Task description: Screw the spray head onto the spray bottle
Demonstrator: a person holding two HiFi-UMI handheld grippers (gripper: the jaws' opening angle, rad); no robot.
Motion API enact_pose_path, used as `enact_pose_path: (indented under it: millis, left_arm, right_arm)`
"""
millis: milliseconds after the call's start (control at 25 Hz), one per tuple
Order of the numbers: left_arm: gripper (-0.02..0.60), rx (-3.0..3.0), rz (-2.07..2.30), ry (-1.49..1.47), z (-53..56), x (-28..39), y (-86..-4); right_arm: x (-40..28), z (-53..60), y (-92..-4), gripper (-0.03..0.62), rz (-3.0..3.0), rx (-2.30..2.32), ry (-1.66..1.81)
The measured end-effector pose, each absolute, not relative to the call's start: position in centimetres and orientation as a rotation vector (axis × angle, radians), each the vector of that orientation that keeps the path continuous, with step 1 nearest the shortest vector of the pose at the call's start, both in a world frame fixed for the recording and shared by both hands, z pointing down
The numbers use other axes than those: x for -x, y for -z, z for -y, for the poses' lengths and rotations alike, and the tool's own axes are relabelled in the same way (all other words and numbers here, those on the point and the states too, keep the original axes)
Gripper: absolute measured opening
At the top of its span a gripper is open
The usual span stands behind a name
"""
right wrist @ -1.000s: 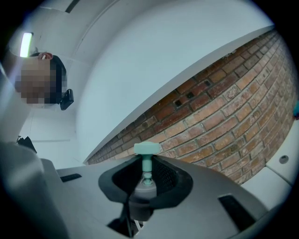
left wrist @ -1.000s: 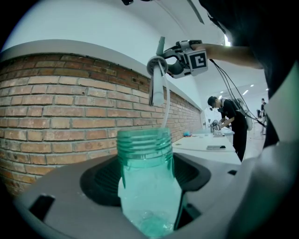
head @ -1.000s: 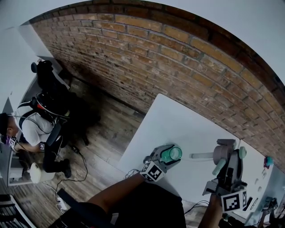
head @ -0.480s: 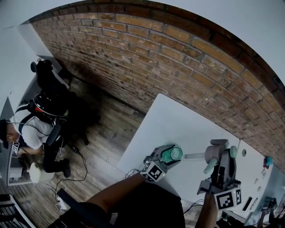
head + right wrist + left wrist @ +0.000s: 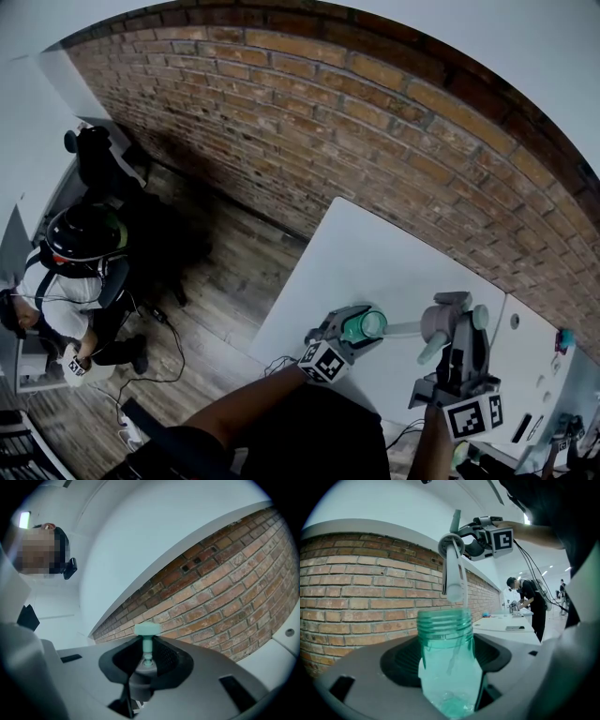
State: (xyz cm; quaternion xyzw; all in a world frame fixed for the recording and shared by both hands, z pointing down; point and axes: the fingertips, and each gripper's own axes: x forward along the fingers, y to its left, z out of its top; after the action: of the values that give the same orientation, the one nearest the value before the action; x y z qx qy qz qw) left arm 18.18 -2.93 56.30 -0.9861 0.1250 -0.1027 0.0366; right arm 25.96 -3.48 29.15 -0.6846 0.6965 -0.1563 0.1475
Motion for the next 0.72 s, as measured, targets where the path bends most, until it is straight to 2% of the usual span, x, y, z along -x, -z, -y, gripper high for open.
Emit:
enact_pose_path:
  millis: [720]
  left_arm:
    - [0.322,3.028,-0.385,0.307,3.0,-18.2,-55.9]
  right_arm:
    - [-24.3,4.0,-32.6,0.066,-2.064,2.015,0.533]
